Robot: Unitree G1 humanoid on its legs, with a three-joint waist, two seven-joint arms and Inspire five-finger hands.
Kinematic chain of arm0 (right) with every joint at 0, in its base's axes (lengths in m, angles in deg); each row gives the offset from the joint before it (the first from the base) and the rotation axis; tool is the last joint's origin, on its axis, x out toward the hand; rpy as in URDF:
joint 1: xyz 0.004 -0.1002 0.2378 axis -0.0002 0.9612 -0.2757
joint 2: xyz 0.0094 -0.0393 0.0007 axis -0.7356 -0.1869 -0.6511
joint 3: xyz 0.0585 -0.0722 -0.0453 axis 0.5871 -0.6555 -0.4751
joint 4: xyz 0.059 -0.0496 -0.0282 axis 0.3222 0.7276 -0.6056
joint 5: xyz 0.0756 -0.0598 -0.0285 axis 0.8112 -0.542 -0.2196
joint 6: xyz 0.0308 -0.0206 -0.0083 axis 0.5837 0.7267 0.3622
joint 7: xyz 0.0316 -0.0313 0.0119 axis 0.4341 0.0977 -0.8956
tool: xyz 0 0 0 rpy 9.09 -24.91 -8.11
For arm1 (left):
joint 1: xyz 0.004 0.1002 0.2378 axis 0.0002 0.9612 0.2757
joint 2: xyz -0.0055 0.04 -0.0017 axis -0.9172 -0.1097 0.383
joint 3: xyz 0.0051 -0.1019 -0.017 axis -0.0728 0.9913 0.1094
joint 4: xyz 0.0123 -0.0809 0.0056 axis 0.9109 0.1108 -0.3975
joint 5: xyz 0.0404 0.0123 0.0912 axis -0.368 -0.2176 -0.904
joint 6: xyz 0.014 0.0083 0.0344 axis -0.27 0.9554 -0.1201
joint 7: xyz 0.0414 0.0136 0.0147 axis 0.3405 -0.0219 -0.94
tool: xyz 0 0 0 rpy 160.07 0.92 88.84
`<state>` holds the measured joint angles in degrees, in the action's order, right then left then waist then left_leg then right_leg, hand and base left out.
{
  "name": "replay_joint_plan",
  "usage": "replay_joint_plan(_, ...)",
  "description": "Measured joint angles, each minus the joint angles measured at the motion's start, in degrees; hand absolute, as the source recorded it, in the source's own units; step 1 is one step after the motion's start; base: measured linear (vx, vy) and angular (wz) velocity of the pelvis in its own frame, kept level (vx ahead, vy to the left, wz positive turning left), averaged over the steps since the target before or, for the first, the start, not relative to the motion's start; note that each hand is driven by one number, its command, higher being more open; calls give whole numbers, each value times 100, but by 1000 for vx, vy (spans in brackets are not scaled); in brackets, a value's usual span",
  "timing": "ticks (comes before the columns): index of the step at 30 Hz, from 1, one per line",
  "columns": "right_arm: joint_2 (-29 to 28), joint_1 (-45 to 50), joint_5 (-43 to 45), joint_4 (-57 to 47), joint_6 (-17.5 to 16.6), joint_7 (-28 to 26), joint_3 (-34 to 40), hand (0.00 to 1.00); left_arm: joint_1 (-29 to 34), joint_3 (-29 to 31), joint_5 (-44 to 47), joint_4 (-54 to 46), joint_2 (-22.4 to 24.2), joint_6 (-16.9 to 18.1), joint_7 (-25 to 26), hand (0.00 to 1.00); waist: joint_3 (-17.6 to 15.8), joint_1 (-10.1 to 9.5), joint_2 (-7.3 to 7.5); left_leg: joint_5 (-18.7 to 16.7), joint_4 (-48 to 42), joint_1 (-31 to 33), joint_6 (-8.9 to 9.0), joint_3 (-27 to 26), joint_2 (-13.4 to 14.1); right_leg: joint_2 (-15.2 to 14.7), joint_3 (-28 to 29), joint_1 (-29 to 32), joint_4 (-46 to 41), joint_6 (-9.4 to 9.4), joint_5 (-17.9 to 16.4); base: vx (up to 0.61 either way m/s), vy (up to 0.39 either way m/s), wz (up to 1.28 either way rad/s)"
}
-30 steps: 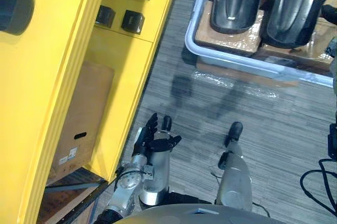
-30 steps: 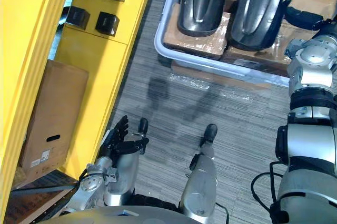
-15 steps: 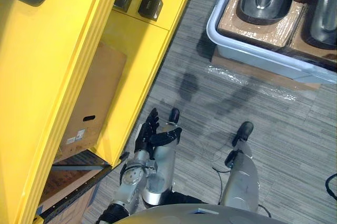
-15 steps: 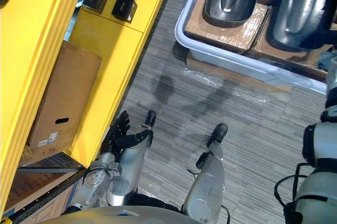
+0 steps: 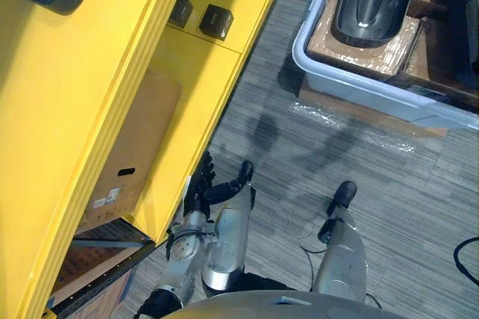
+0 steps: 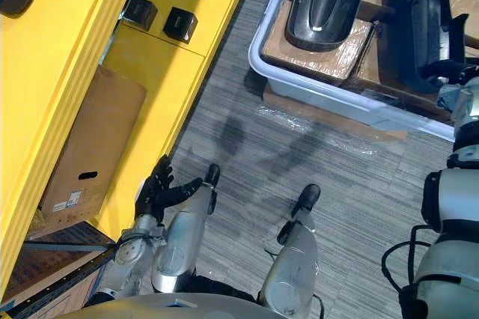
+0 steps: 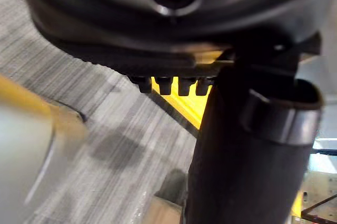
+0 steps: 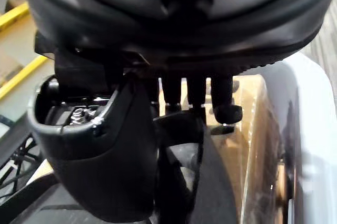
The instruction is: Walk over and take three plastic housings, then place them on the shelf
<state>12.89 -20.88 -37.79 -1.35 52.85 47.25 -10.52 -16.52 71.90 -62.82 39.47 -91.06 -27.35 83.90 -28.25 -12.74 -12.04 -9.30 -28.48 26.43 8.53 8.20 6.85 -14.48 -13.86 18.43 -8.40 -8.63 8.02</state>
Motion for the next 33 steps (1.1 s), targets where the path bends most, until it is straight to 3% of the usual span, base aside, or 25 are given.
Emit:
replay_joint_plan(4, -117, -3, 99, -246, -32, 190, 48, 0, 352, 63, 0, -370, -7, 42, 16, 100, -70, 183, 103, 171, 437, -438, 51, -87, 13, -8, 13, -278, 155, -2, 4, 37, -19, -3)
replay_joint_plan(7, -315, 18, 84, -460, -254, 411, 408, 0, 556, 99, -2, -560, -7, 40, -32, 100, -143, 363, 213, 312, 828, -855, 89, -161, 69, 27, 13, -530, 263, 4, 1, 65, -36, -4)
replay_joint_plan(14, -827, 1173, -680, -2229, -1415, 931, 1388, 0, 823, 501, -44, -1838, -17, 38, -289, 100, -178, 622, 423, 544, 1601, -1719, 144, -214, 198, 138, -90, -1178, 521, 49, -30, 86, -30, 2)
replay_joint_plan(17, -1510, 2065, -1107, -3417, -1850, 1110, 1891, 0, 660, 875, -62, -2554, -131, 27, -510, 100, 0, 703, 669, 621, 1861, -1928, 171, -194, 253, 204, -172, -1395, 718, 53, -32, 73, -30, 8)
replay_joint_plan(18, -2001, 2647, -1435, -4042, -1998, 1212, 1959, 0, 537, 921, -130, -2798, -204, 11, -616, 100, 304, 731, 827, 707, 2116, -2052, 186, -195, 267, 209, -243, -1466, 802, 51, -33, 63, -19, 9)
replay_joint_plan(21, -2506, 3255, -1867, -4657, -2043, 1267, 1934, 0, 420, 857, -219, -3098, -276, -145, -784, 100, 659, 753, 980, 756, 2330, -2195, 189, -197, 271, 208, -316, -1578, 918, 42, -39, 98, -6, 7)
replay_joint_plan(24, -3088, 3812, -2454, -5232, -2207, 1322, 1807, 0, 140, 695, 38, -3301, -265, -431, -1018, 100, 967, 786, 1050, 758, 2435, -2394, 191, -228, 272, 202, -345, -1754, 960, 37, -42, 81, 15, 1)
replay_joint_plan(25, -3333, 3953, -2693, -5378, -2325, 1390, 1661, 0, 64, 601, 608, -3368, -233, -705, -1169, 100, 1128, 813, 1074, 759, 2502, -2475, 190, -275, 273, 198, -334, -1770, 961, 30, -48, 34, 10, -8)
replay_joint_plan(27, -3498, 4065, -2922, -5522, -2439, 1421, 1557, 0, -53, 458, 1147, -3372, -174, -1010, -1276, 100, 1238, 836, 1076, 759, 2518, -2525, 191, -314, 274, 193, -329, -1804, 968, 30, -48, 24, 9, -9)
replay_joint_plan(29, -3540, 4087, -3331, -5565, -2697, 1430, 1375, 0, -260, 219, 2158, -3336, -99, -1634, -1396, 100, 1309, 848, 1077, 768, 2570, -2667, 188, -365, 274, 189, -312, -1899, 979, 22, -53, -13, 5, -7)
replay_joint_plan(33, -3654, 4105, -3349, -5915, -3001, 1440, 1102, 0, -441, -218, 3166, -3017, -55, -2298, -1505, 100, 1560, 926, 1100, 771, 2581, -2704, 188, -438, 274, 187, -312, -1943, 1054, 5, -64, -31, -3, -6)
